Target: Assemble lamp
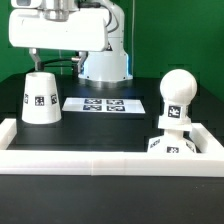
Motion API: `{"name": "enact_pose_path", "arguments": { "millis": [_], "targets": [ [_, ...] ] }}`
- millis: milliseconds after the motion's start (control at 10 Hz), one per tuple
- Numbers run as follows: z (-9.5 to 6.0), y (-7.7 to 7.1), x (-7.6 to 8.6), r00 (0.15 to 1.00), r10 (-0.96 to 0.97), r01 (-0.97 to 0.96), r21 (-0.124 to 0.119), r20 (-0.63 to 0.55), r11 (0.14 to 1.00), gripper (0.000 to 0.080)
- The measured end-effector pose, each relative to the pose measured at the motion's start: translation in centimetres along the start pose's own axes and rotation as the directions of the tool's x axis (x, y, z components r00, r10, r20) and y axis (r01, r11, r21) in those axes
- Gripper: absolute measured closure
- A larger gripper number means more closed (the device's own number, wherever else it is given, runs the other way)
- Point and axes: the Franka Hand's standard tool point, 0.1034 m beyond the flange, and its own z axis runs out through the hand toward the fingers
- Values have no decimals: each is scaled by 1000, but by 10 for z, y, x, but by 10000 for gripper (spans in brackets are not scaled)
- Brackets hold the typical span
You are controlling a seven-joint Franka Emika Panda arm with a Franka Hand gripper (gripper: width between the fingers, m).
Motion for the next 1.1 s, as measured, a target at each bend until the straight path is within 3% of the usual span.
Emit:
{"name": "enact_pose_path", "arguments": {
  "millis": [600,700,800,1100],
  "targets": [
    [24,12,-12,999,-37,37,-18,24,999,101],
    [27,12,-12,999,-39,40,-22,30,999,229],
    [26,11,-10,999,-41,41,-22,26,999,229],
    [25,12,-5,999,-45,45,-23,20,999,682]
  ]
}}
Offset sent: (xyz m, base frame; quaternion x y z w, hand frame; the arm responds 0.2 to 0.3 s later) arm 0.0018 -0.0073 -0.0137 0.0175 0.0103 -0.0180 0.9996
